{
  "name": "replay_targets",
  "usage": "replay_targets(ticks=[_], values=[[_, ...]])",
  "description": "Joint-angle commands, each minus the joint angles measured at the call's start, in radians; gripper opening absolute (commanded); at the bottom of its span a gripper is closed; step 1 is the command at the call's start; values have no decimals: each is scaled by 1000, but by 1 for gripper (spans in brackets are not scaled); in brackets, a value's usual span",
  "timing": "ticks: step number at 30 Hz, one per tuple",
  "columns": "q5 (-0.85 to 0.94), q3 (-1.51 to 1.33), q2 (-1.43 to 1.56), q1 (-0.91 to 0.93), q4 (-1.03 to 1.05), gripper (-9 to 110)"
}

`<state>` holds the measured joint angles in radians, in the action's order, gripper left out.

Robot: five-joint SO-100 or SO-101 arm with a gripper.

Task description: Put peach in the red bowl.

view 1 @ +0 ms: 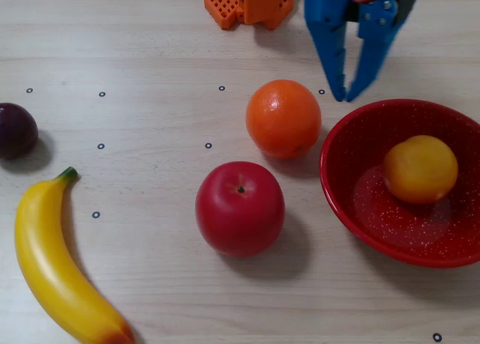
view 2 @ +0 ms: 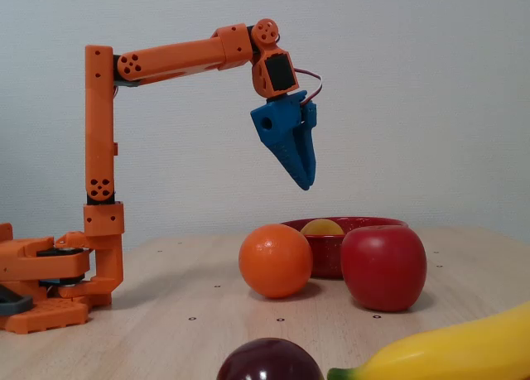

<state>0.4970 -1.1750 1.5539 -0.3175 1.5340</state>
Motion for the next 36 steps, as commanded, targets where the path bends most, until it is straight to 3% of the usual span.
replay_targets(ticks=[1, 13, 36], values=[[20, 54, 190, 40, 34, 0], [18, -110, 407, 161, 86, 0], [-98, -907, 1289, 318, -25, 0]])
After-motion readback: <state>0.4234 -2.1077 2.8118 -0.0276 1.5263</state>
